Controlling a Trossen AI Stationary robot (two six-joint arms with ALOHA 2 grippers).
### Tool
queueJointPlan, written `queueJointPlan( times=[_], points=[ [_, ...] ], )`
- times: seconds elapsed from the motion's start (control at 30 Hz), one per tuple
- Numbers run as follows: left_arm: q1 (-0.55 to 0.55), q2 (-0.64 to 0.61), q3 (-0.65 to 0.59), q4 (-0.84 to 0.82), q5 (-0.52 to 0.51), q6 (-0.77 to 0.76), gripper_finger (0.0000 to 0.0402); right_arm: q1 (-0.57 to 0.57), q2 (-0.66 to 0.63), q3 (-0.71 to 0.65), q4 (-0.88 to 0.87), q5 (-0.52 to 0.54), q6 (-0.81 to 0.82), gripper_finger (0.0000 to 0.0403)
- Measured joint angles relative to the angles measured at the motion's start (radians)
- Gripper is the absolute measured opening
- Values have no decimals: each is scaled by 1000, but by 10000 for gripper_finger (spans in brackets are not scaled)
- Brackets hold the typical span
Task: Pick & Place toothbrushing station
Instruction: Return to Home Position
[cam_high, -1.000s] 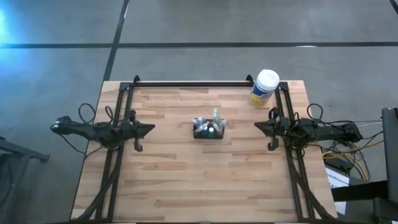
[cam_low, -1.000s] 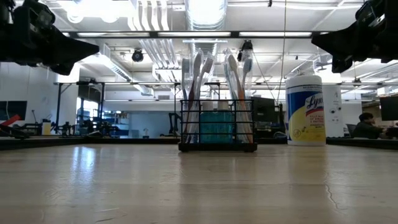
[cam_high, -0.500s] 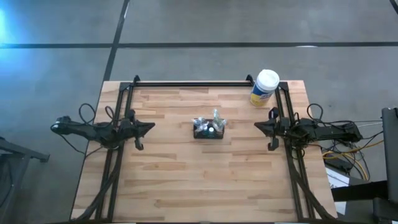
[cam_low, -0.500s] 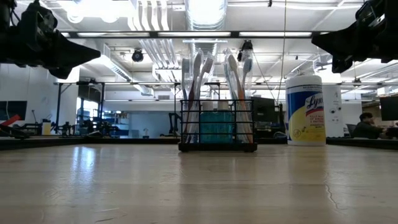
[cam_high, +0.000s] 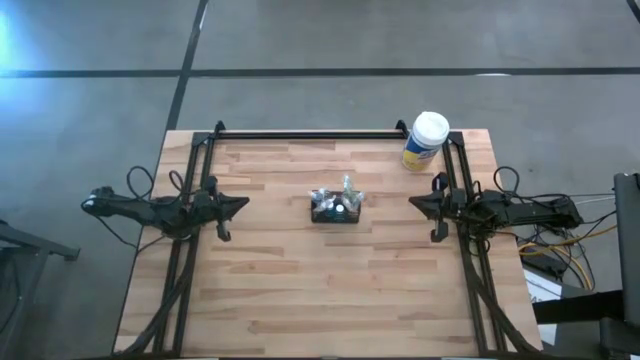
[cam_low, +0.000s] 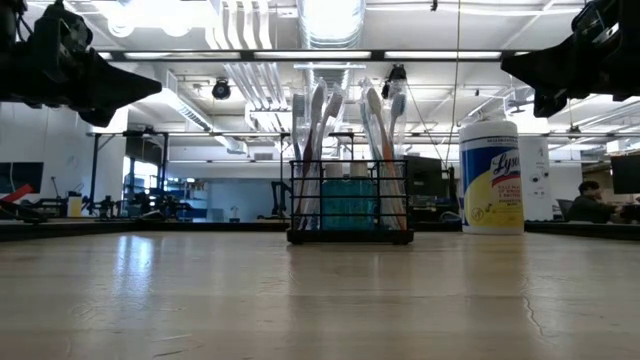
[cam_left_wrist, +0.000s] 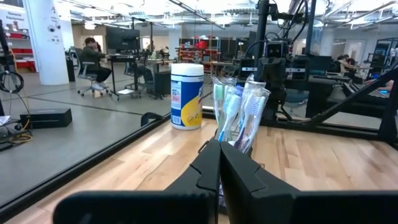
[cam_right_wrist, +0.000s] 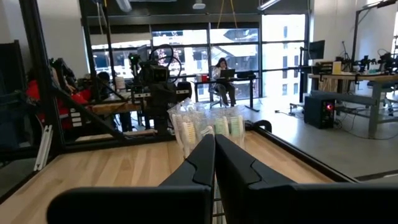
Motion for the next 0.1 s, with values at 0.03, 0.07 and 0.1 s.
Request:
queueJointPlan(
  times=[0.03, 0.07, 0.1],
  points=[
    [0, 0, 0, 0, 0, 0, 12, 0, 0, 0, 0, 0, 0, 8],
    [0, 0, 0, 0, 0, 0, 12, 0, 0, 0, 0, 0, 0, 9],
    [0, 0, 0, 0, 0, 0, 11, 0, 0, 0, 0, 0, 0, 9]
  ],
)
